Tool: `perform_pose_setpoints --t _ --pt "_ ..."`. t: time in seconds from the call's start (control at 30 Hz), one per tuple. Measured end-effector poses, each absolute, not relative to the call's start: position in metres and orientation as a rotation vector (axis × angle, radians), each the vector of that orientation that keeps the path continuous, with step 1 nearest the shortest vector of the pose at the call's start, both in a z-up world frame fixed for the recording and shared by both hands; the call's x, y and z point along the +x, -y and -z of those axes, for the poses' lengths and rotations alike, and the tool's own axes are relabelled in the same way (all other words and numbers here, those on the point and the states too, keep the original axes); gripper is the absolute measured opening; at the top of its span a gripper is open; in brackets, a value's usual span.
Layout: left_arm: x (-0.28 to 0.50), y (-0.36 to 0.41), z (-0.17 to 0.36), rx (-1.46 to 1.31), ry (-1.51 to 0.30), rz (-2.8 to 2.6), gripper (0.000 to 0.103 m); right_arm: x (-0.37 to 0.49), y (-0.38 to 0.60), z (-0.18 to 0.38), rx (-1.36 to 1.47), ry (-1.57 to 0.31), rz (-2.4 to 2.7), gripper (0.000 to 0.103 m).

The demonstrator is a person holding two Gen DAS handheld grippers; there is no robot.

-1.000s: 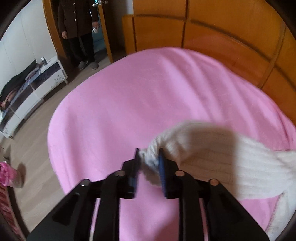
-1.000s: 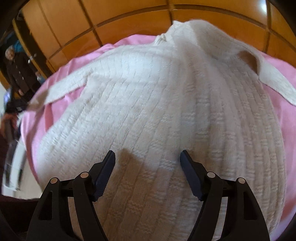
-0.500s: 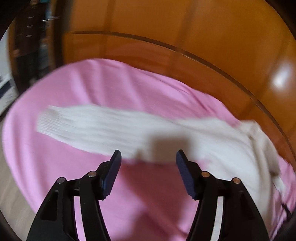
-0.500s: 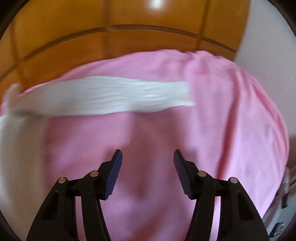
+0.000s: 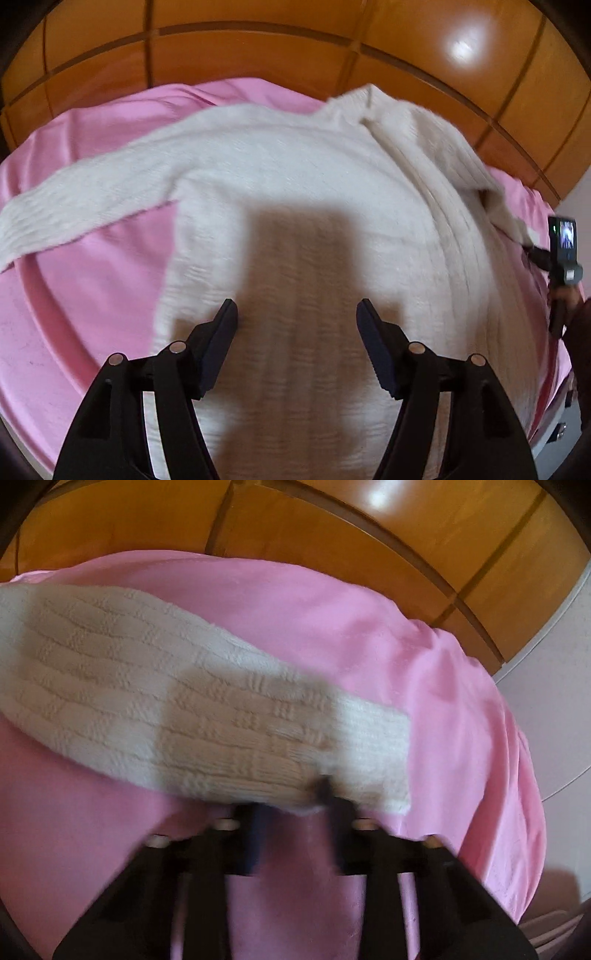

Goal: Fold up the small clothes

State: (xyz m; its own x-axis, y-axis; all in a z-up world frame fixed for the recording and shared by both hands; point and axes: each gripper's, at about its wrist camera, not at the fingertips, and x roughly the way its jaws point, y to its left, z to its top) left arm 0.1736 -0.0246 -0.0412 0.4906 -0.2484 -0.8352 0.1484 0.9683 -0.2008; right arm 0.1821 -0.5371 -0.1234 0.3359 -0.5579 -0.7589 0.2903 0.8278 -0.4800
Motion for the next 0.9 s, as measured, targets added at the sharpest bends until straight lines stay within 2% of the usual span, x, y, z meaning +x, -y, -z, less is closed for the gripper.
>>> perform_pose_setpoints --t 0.1,0.33,0.57,0.9 --pt "0.166 0.032 0.041 -0.059 -1.027 0.254 0.068 0.184 0.545 0.109 -0.253 -1.066 0.575 0.006" --pt "0.158 0.024 0.036 -0.070 -1.004 0.272 0.068 0.152 0.532 0.030 -0.241 -0.947 0.582 0.006" --pt "0.155 0.025 0.034 -0.057 -0.977 0.324 0.068 0.099 0.510 -0.039 -0.230 -0.923 0.556 0.006" --pt "0.179 0.066 0.027 -0.004 -0.952 0.461 0.068 0.044 0.491 -0.086 -0.183 -0.916 0.508 0.006"
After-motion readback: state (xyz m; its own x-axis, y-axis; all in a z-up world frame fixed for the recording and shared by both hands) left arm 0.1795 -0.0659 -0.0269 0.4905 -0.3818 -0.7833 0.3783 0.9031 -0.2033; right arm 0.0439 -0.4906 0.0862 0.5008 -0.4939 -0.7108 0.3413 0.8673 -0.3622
